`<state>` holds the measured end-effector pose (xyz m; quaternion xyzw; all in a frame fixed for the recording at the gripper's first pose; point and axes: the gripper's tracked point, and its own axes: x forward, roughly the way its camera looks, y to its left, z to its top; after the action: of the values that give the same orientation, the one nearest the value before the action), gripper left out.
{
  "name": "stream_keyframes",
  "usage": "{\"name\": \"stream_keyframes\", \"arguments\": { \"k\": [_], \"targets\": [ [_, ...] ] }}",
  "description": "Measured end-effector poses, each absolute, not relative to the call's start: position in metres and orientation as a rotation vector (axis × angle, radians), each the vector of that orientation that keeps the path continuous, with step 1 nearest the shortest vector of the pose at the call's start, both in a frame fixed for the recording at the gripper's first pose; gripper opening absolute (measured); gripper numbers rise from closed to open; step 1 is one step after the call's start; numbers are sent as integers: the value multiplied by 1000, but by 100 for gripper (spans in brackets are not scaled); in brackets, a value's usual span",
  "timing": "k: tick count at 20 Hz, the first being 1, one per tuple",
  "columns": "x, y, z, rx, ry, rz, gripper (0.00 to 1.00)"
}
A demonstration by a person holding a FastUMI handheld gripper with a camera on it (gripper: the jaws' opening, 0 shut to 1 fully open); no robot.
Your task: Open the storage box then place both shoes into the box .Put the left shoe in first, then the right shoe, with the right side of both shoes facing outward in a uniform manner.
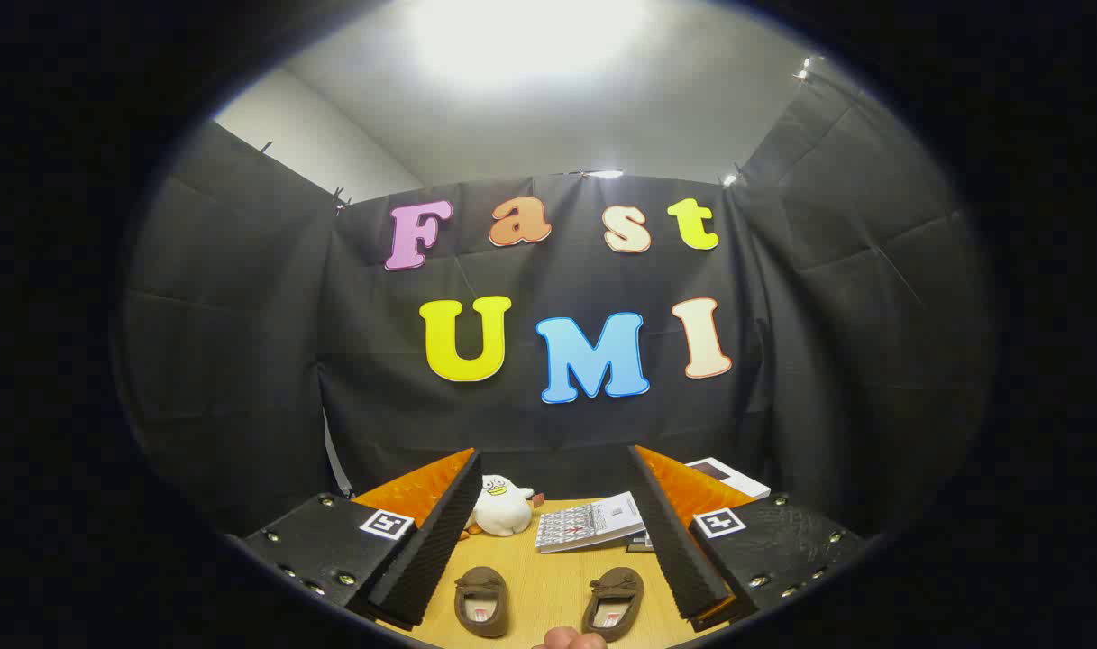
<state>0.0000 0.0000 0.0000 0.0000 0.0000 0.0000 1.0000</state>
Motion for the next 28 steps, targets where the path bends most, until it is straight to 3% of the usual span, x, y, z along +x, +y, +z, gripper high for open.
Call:
{"name": "stream_keyframes", "arguments": {
  "k": [28],
  "targets": [
    [21, -36, -11, -43, 28, -72, 97]
  ]
}}
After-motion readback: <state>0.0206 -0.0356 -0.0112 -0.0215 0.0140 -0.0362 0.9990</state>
